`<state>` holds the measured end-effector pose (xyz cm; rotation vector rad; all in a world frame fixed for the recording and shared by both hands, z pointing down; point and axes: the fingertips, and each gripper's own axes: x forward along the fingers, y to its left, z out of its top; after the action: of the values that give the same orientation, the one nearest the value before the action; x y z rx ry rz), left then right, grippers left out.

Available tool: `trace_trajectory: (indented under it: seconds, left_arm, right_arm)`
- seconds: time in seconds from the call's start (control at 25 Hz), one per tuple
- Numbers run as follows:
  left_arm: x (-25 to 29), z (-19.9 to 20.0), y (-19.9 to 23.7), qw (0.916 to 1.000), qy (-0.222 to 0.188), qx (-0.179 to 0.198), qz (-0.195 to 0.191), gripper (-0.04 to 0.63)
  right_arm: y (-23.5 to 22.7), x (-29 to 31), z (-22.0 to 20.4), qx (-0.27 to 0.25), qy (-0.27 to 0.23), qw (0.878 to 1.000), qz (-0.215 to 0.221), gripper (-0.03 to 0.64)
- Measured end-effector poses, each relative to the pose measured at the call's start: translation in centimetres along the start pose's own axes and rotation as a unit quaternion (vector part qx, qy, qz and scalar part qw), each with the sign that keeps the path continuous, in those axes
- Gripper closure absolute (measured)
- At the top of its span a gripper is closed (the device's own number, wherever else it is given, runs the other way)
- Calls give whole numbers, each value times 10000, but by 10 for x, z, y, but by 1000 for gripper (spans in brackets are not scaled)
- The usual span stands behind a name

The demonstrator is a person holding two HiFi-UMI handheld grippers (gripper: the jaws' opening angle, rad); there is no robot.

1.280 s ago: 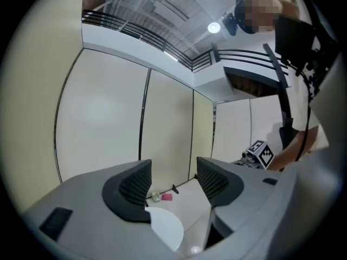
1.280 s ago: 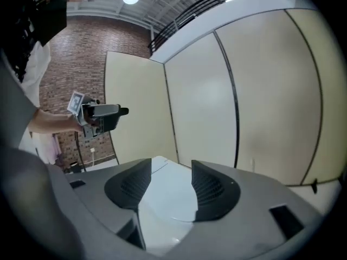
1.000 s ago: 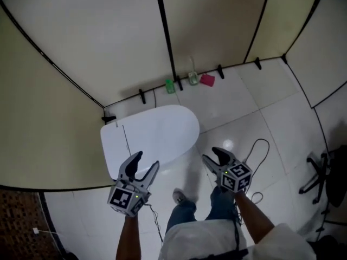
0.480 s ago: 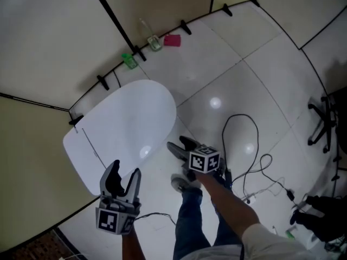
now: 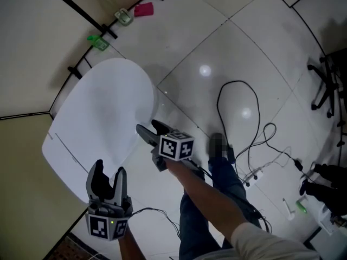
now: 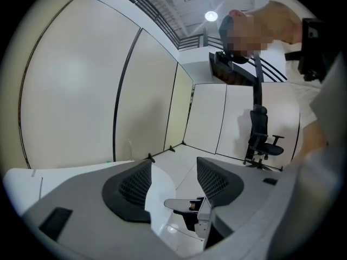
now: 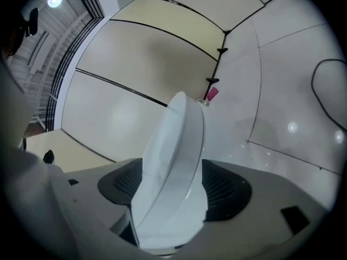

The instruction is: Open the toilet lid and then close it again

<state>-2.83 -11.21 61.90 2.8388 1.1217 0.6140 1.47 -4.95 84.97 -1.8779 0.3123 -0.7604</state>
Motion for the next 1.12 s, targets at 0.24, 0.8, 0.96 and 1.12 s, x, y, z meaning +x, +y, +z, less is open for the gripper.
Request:
trace_trajectory:
  seconds: [0.24, 0.8, 0.96, 1.12]
  left_arm:
    - [-5, -4, 7, 9999, 103, -47, 77, 337]
    - [-24, -7, 24, 9994, 146, -123, 282, 337]
    - [-33, -3, 27, 9991, 70, -133, 388, 337]
    - [-44, 2, 32, 9982, -10, -193, 570, 337]
  right_arm:
    - [3, 10, 2, 383, -103, 9992, 26, 281]
    - [-7, 10, 11, 1240, -323, 9913, -298, 293]
    - [-6, -1, 16, 1207, -356, 9916, -306, 406]
    - [21, -12, 28, 816, -398, 9956, -213, 414]
